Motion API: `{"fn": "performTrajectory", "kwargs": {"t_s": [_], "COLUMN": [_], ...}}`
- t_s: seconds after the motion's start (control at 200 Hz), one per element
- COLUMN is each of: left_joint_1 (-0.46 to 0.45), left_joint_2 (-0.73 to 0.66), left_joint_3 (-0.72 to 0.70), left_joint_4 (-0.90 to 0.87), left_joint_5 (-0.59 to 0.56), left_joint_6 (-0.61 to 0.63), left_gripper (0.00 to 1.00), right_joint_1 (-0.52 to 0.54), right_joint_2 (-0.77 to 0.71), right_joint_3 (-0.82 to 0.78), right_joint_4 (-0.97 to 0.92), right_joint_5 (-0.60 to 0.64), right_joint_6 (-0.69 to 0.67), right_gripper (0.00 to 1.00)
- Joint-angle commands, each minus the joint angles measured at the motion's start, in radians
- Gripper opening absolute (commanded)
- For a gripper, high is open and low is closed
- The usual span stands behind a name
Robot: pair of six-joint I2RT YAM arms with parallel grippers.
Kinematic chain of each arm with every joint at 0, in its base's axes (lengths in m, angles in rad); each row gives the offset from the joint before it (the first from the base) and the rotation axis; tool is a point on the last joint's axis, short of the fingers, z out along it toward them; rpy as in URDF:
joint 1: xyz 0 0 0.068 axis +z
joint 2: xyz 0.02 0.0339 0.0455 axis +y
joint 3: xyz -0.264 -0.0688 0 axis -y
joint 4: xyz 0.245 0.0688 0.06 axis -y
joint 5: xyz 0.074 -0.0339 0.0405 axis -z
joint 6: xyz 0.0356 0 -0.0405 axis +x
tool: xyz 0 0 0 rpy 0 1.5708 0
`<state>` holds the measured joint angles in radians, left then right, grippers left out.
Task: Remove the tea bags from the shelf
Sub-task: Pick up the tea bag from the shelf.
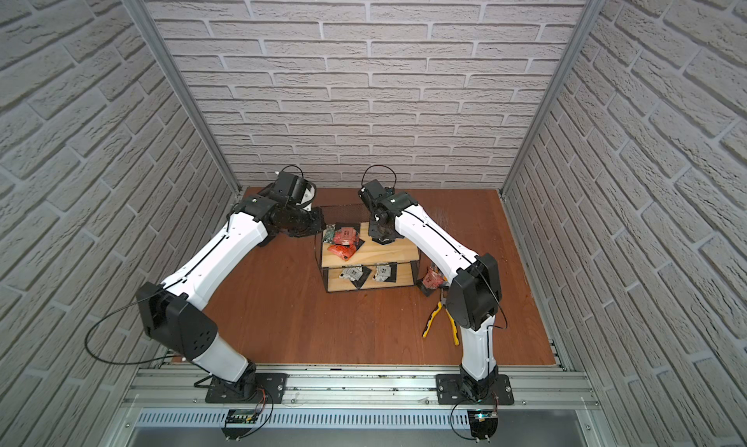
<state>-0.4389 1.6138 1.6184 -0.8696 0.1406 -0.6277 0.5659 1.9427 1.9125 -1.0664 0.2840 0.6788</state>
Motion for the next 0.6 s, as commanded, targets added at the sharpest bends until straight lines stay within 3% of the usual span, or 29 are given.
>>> {"fn": "performTrajectory", "kwargs": {"t_s": [0.0, 0.165, 0.43, 0.595], "left_joint_1": [-0.009, -0.009, -0.009, -0.01], "left_joint_2": [0.005, 0.005, 0.007, 0.008], "left_joint_3": [0.032, 0.032, 0.034, 0.034], "left_joint_4": [0.028, 0.027, 0.028, 0.026], "left_joint_5": [0.022, 0.022, 0.022, 0.022], "left_joint_6": [0.016, 0.016, 0.015, 0.016], "left_gripper": [0.17, 0.17, 0.17, 0.17], "right_joint_1": [0.009, 0.02, 0.024, -0.036], "right_joint_2": [-0.063, -0.121, -0.264, -0.35], "right_joint_3": [-0.013, 0.0, -0.033, -0.046], "right_joint_4": [-0.011, -0.001, 0.035, 0.04], "right_joint_5": [-0.007, 0.013, 0.115, 0.152], "right_joint_6": [-0.013, -0.048, -0.085, -0.096], "right_gripper": [0.11, 0.03, 0.02, 0.02]}}
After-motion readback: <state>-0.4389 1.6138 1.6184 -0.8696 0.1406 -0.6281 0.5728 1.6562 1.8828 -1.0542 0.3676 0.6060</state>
